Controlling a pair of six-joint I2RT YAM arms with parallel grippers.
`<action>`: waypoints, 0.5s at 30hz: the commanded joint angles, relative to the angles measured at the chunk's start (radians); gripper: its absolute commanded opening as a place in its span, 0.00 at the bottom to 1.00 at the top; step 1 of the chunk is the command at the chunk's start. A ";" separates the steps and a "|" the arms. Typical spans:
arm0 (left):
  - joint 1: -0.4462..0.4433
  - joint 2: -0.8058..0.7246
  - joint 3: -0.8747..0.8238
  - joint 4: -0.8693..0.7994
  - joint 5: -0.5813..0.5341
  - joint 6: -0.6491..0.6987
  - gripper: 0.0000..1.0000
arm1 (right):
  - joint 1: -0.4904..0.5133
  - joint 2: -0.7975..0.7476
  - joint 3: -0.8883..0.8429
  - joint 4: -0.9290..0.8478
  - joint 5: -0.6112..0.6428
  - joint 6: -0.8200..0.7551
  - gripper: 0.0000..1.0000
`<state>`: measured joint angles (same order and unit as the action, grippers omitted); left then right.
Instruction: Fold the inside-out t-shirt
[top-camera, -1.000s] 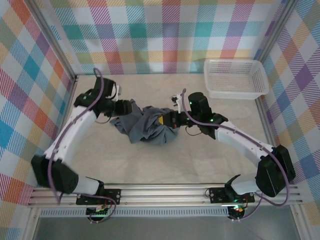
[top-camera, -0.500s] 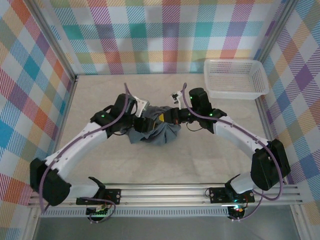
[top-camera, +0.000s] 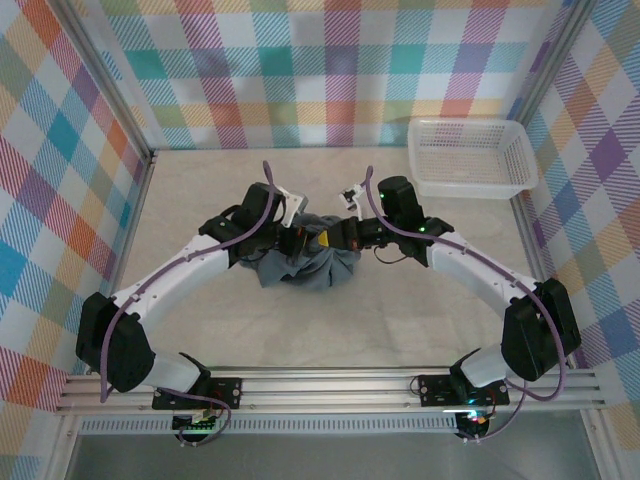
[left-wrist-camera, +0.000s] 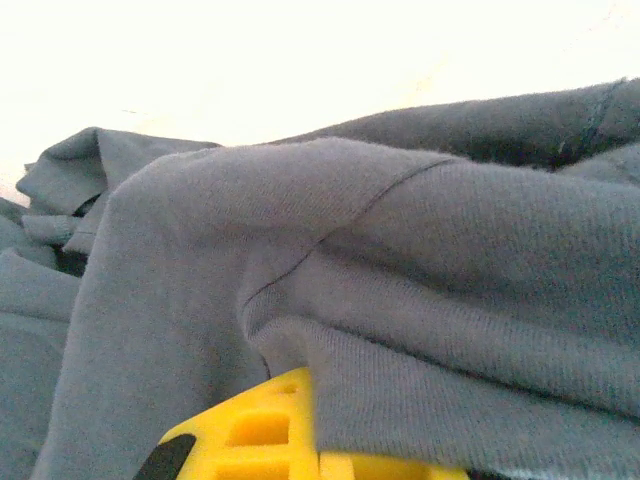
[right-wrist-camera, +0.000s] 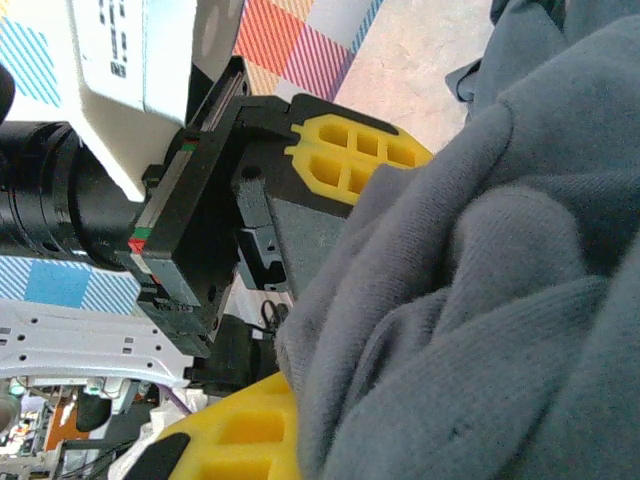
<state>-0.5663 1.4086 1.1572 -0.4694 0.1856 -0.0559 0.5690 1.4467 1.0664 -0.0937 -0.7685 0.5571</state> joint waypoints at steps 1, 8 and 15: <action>0.023 -0.038 0.036 -0.016 0.119 -0.010 0.00 | 0.000 0.001 0.036 -0.022 -0.016 -0.020 0.00; 0.077 -0.039 0.208 -0.224 0.492 -0.206 0.00 | -0.134 0.138 0.068 -0.325 0.353 -0.189 0.08; 0.089 -0.003 0.280 -0.250 0.536 -0.320 0.00 | -0.136 0.080 0.051 -0.309 0.354 -0.185 0.38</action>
<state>-0.4931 1.3994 1.4124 -0.6827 0.6514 -0.2974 0.4313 1.6321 1.1278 -0.3744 -0.4732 0.3824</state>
